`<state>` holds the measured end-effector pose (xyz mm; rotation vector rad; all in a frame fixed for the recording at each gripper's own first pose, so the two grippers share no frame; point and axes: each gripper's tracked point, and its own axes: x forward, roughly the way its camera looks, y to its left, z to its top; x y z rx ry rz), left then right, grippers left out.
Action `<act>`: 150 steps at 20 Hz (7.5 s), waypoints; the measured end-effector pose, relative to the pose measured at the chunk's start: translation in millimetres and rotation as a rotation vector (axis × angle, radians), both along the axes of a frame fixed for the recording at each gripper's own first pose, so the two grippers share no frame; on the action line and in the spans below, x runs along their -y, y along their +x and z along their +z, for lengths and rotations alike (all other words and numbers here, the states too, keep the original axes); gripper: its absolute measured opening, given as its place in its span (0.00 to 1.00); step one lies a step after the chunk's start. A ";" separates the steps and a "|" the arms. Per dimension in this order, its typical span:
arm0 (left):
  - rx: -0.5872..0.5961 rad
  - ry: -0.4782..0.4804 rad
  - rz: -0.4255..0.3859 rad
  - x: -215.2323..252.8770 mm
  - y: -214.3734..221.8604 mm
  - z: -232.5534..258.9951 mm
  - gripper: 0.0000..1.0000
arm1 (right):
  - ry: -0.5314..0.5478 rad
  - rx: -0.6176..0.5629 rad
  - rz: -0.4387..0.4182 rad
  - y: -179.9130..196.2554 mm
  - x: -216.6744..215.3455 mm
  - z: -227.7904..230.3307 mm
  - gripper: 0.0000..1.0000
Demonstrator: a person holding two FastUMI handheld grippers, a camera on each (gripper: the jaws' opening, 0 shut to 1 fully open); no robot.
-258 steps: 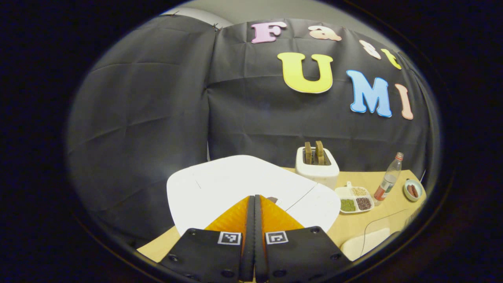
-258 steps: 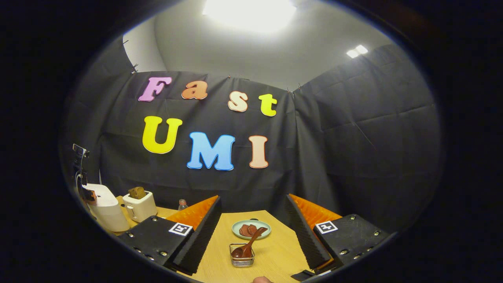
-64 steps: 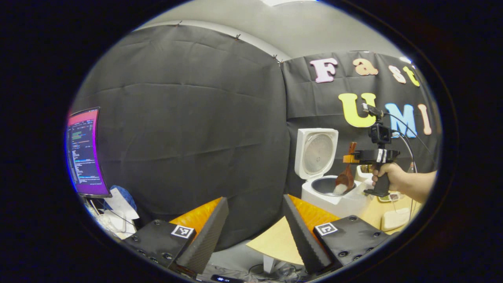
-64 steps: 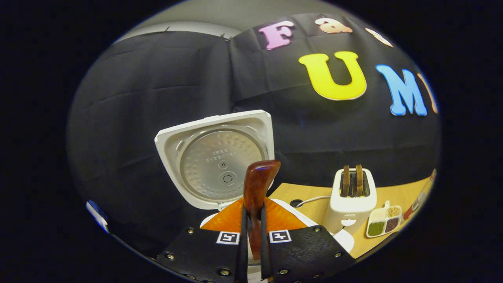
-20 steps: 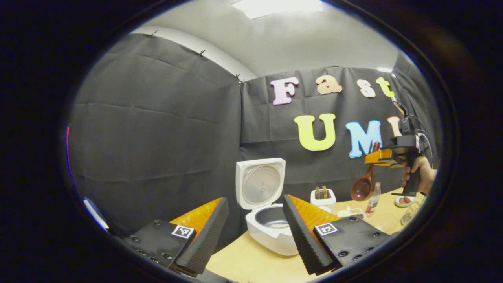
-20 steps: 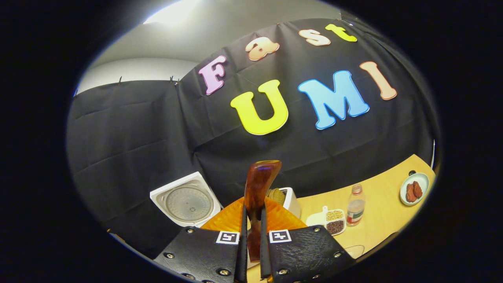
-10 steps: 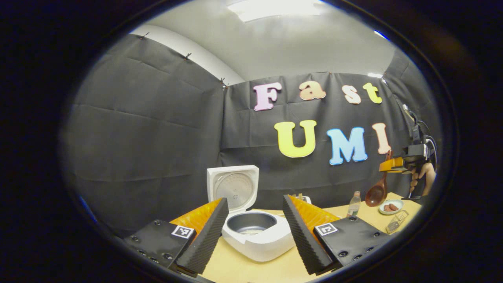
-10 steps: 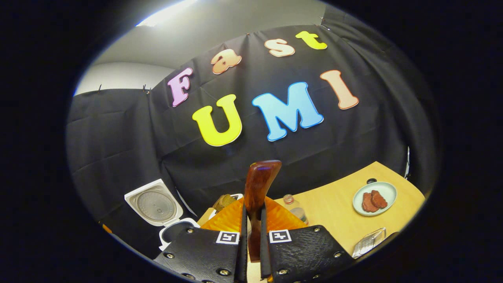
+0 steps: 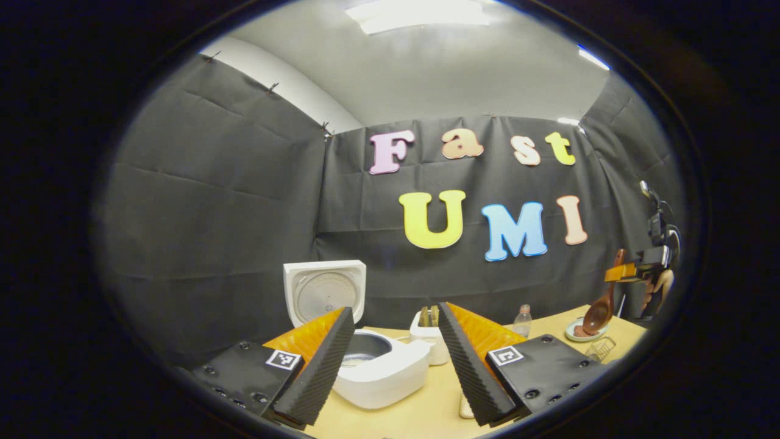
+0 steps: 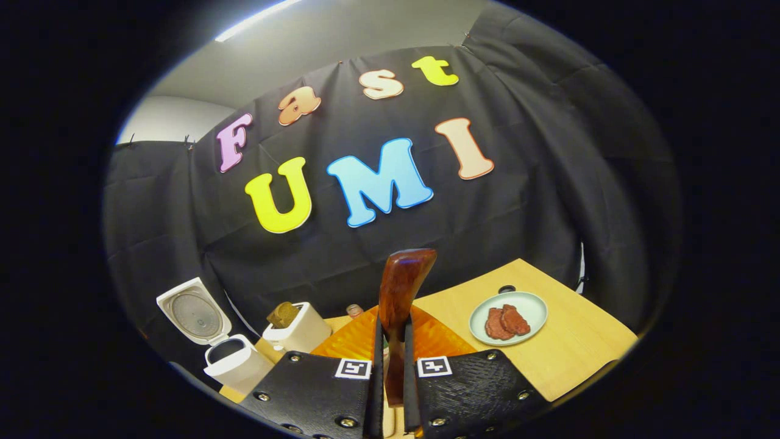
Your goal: Close the left gripper, press the button to open the rice cooker; take a wooden spoon from the chopstick holder with the right hand, scoop a spoonful of rice and pour it into the rice cooker, then put the wooden spoon back into the chopstick holder.
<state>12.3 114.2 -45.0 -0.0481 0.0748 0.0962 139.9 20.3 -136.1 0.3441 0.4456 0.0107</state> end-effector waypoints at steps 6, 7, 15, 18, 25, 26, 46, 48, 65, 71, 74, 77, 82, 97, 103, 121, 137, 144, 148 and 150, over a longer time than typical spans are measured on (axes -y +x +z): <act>-0.012 0.019 -0.012 19.8 3.3 7.3 0.96 | -0.039 -0.074 -0.059 -15.7 47.7 -41.8 0.13; -0.011 0.030 -0.012 22.7 3.5 9.5 0.91 | -0.044 -0.085 -0.066 -16.5 53.8 -48.5 0.13; -0.024 0.084 -0.017 43.8 0.5 16.6 0.91 | -0.036 -0.167 -0.092 -30.7 73.2 -101.7 0.13; -0.028 0.094 -0.021 50.4 -0.7 17.1 0.91 | -0.019 -0.202 -0.091 -34.5 71.5 -120.2 0.14; -0.031 0.109 -0.024 59.2 -4.6 18.1 0.91 | 0.016 -0.265 -0.066 -50.4 68.3 -149.0 0.14; -0.032 0.106 -0.024 59.6 -4.2 18.0 0.91 | 0.009 -0.273 -0.063 -53.5 69.8 -151.2 0.14; -0.001 0.078 0.005 -0.5 55.3 20.4 0.96 | -0.334 -0.020 -0.093 -81.3 99.1 -27.9 0.98; 0.001 0.079 0.021 -16.6 71.6 20.3 0.91 | -0.341 0.018 -0.096 -86.0 92.1 -5.6 0.98; 0.019 0.089 0.222 -170.7 254.9 29.9 0.96 | -0.416 0.156 -0.275 -128.3 96.0 81.2 0.98; -0.050 0.066 0.314 -223.8 321.5 -2.1 0.91 | -0.441 0.142 -0.344 -141.8 108.8 83.5 0.98; -0.090 0.025 0.332 -245.1 351.4 -23.4 0.96 | -0.456 0.135 -0.365 -148.8 114.0 83.4 0.98; -0.174 -0.036 0.368 -262.2 367.5 -59.0 0.96 | -0.468 0.118 -0.379 -157.9 116.3 83.5 0.98; -0.215 -0.005 0.384 -259.4 367.4 -69.3 0.96 | -0.446 0.123 -0.384 -157.6 115.5 84.9 0.98; -0.309 -0.020 0.367 -206.0 328.6 -73.8 0.98 | -0.411 0.164 -0.188 -115.7 97.1 83.5 0.98; -0.342 -0.017 0.356 -174.6 301.6 -81.6 0.99 | -0.397 0.167 -0.138 -102.7 113.0 84.0 0.98; -0.481 -0.045 0.300 -85.7 236.2 -149.8 1.00 | -0.437 0.156 -0.050 -114.6 140.7 77.5 0.98; -0.607 -0.022 0.281 -50.5 213.7 -227.5 1.00 | -0.442 0.131 -0.076 -130.8 140.3 69.6 1.00; -0.607 -0.121 0.315 -45.3 212.5 -234.4 0.96 | -0.457 0.132 -0.083 -133.3 136.4 70.5 0.98; -0.592 -0.133 0.305 -40.0 210.2 -237.2 0.99 | -0.426 0.123 -0.065 -130.7 123.5 62.0 0.98; -0.588 -0.133 0.284 -37.6 207.3 -237.4 0.99 | -0.406 0.117 -0.055 -129.0 116.7 59.3 0.98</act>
